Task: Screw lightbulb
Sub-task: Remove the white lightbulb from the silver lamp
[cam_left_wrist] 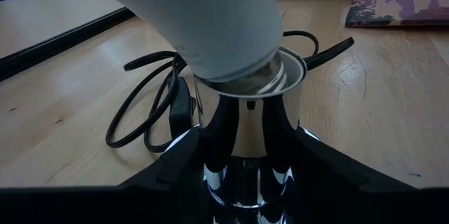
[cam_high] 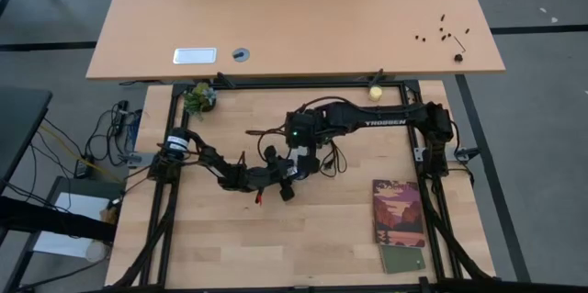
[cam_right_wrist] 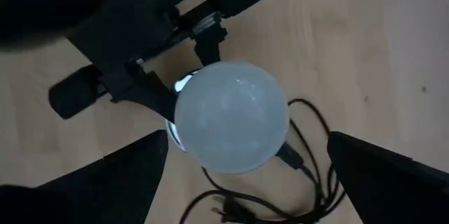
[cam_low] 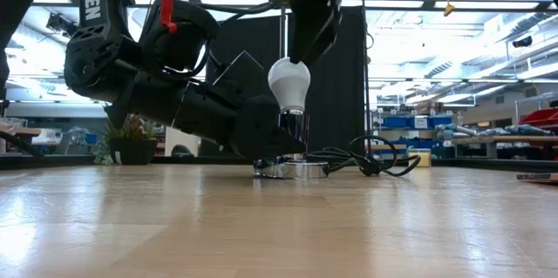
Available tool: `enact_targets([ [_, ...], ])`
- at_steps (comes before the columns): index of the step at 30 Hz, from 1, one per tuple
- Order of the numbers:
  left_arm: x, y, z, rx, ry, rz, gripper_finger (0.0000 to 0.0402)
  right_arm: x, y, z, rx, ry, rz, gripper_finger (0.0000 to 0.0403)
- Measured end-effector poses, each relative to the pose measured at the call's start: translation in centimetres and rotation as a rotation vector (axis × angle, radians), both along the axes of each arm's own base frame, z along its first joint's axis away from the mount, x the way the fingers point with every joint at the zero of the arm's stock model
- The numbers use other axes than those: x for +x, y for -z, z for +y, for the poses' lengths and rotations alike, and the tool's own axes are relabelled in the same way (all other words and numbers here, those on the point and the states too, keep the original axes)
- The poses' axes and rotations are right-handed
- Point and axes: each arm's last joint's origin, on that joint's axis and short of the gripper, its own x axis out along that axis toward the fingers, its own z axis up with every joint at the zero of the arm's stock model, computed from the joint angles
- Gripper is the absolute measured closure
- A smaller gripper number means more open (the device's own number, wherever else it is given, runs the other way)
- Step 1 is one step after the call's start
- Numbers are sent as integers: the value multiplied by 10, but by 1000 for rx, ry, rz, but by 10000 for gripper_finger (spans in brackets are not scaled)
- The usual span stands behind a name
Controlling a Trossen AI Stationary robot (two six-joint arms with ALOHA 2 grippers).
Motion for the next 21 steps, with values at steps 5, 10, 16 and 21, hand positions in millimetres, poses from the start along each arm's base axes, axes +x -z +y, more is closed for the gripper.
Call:
enact_targets([
  [5, 0, 1, 0, 3, 0, 16, 211, 3, 8, 13, 41, 21, 9, 7],
  [10, -1, 1, 0, 3, 0, 18, 211, 5, 25, 17, 77, 93, -16, 4],
  [16, -1, 1, 0, 1, 0, 17, 211, 9, 48, 15, 81, 104, -78, 7],
  [21, -1, 1, 0, 1, 0, 18, 211, 11, 62, 14, 37, 61, -117, 24],
])
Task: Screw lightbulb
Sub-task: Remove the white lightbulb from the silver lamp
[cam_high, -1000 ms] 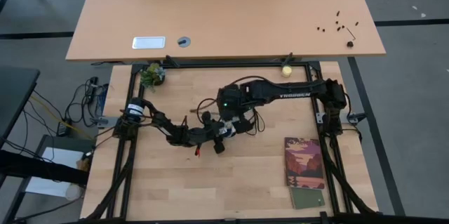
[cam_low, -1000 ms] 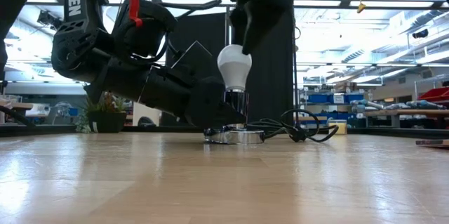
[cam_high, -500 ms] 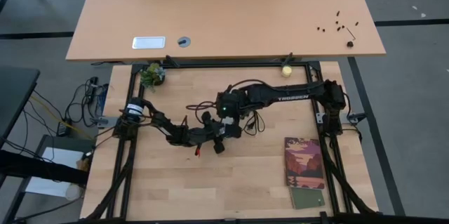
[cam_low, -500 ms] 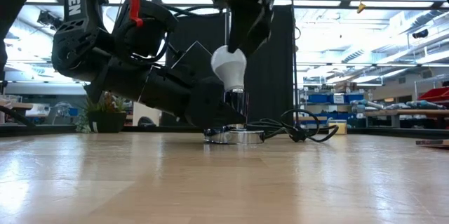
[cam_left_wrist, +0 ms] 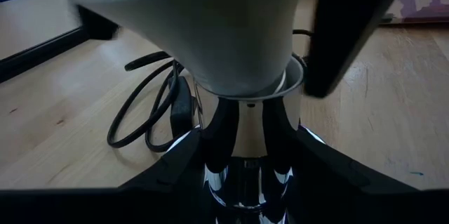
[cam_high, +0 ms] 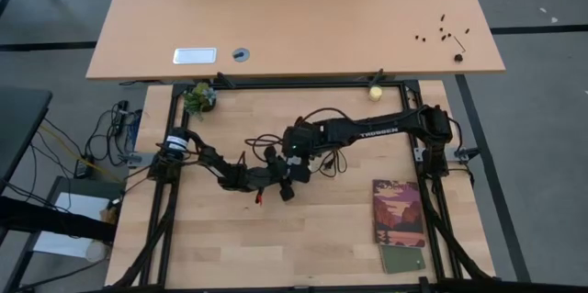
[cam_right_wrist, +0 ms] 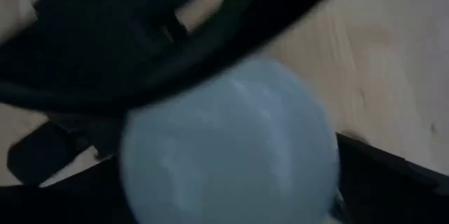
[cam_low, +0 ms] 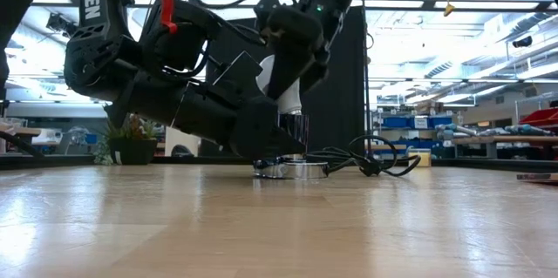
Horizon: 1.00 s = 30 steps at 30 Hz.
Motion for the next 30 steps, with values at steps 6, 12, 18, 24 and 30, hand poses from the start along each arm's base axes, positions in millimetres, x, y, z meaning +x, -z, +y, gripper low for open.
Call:
enact_targets([
  [6, 0, 0, 0, 1, -1, 1, 211, 0, 7, 1, -30, -42, -19, 88],
  [12, 0, 0, 0, 1, -1, 2, 211, 2, 2, 1, -36, -53, -22, 169],
  [18, 0, 0, 0, 3, -1, 3, 211, 4, -22, 0, -90, -80, -10, 195],
  [24, 0, 1, 0, 3, -1, 3, 211, -1, -65, -4, -210, -57, 55, 201],
  [30, 0, 1, 0, 4, -2, 3, 211, -27, -90, -18, -294, 56, 275, 206],
])
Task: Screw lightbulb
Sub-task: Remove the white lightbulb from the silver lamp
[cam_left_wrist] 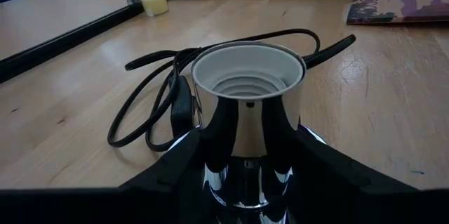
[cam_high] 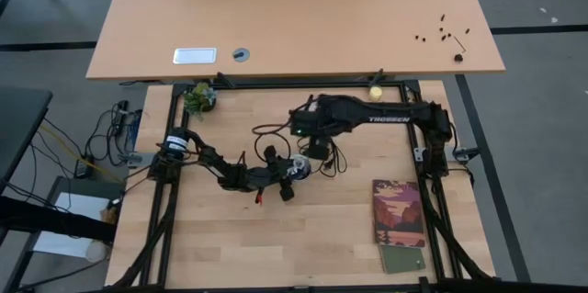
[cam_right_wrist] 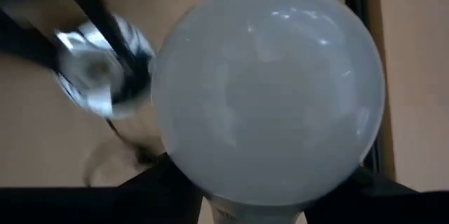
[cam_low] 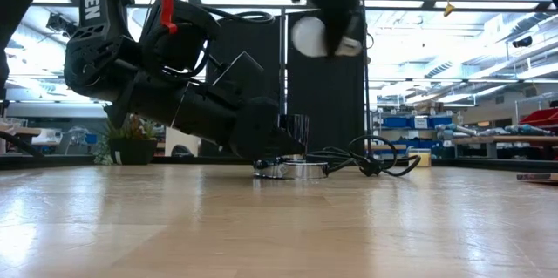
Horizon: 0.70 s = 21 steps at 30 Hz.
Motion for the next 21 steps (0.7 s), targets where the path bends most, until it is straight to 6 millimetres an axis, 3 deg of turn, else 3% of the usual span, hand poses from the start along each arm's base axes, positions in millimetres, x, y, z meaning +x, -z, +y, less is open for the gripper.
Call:
enact_targets([
  [4, 0, 0, 0, 0, -1, 0, 211, -19, 11, -15, 27, 161, 159, 207],
  [14, 0, 0, 0, -6, 1, -1, 211, -50, 88, -46, 156, 342, 392, 207],
  [21, 0, 0, 0, -11, 4, 0, 211, -87, 113, -55, 273, 465, 214, 207],
])
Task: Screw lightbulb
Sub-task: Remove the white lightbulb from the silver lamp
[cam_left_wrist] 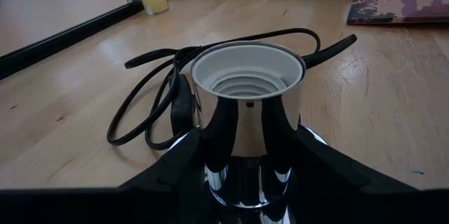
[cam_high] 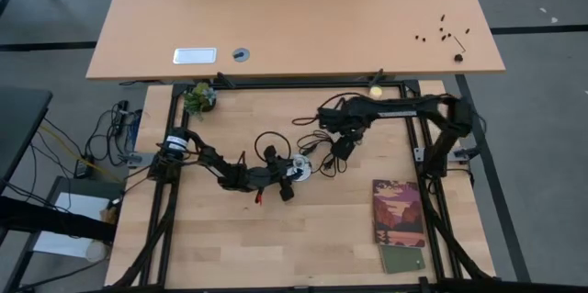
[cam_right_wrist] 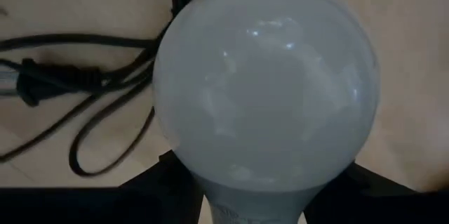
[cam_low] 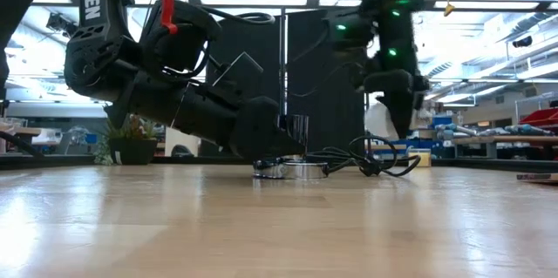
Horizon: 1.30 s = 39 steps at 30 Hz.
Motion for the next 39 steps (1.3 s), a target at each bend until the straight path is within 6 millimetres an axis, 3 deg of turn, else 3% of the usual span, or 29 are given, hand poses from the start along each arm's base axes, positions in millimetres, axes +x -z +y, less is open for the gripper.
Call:
enact_targets([
  [10, 0, 0, 0, 11, 7, 6, 211, -57, 35, 8, 73, 239, -221, 207],
  [16, 0, 0, 0, 11, 32, 11, 211, -72, 51, 13, 82, 322, -284, 207],
  [21, 0, 2, 2, 1, 32, 35, 205, -78, 67, 17, 80, 293, -313, 199],
  [31, -2, 3, 3, -8, 9, 62, 108, -78, 61, 13, 12, 213, -334, 115],
  [39, -11, -20, -2, -25, 13, 177, 106, -86, 38, 13, -21, 147, -431, 85],
])
